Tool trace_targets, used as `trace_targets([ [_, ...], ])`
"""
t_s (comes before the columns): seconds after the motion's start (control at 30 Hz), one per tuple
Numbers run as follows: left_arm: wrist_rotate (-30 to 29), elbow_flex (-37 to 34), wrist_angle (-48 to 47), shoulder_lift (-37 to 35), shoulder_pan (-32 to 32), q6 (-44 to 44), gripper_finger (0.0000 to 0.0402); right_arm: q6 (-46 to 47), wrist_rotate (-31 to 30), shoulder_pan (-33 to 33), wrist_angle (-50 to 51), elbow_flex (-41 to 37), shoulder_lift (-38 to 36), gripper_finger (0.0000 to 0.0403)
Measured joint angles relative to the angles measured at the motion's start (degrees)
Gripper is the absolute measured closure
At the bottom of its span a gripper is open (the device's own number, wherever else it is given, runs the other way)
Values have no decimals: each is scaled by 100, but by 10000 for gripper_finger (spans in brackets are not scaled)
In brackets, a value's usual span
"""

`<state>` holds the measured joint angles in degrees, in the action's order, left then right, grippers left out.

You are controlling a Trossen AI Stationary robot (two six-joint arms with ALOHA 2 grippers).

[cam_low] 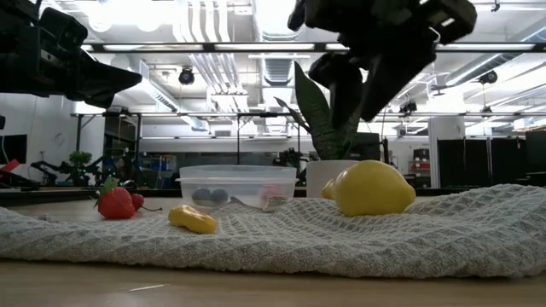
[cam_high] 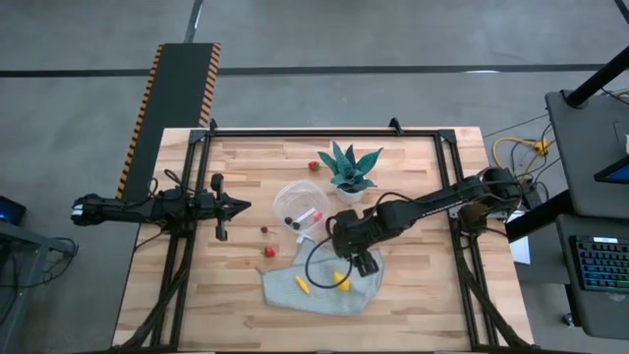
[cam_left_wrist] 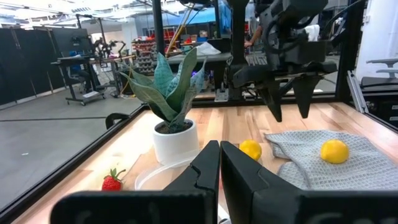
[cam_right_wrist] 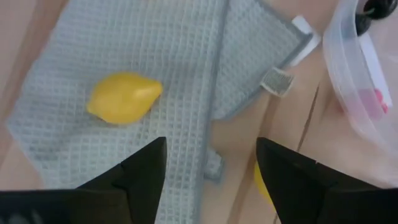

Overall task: Pick and placing Produce into tupperware
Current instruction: Put the top yellow lemon into the container

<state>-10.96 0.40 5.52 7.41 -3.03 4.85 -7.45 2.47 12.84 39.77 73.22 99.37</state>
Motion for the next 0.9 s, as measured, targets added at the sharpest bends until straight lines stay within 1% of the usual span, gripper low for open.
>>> trace_targets([
  [0.1, 0, 0, 0, -3, 0, 2, 402, 0, -256, -11, -144, -121, 0, 162],
  [0.2, 0, 0, 2, 1, 0, 0, 402, 106, -882, -11, -184, -162, 0, 164],
  [0.27, 0, 0, 2, 6, 0, 2, 402, 141, -1141, -11, -124, -168, 0, 166],
  [0.7, 0, 0, 2, -3, 1, 2, 402, 246, -1158, -86, -100, -307, 0, 176],
  [0.9, 0, 0, 0, 3, 0, 2, 402, -389, -1160, -258, -186, -622, 0, 176],
])
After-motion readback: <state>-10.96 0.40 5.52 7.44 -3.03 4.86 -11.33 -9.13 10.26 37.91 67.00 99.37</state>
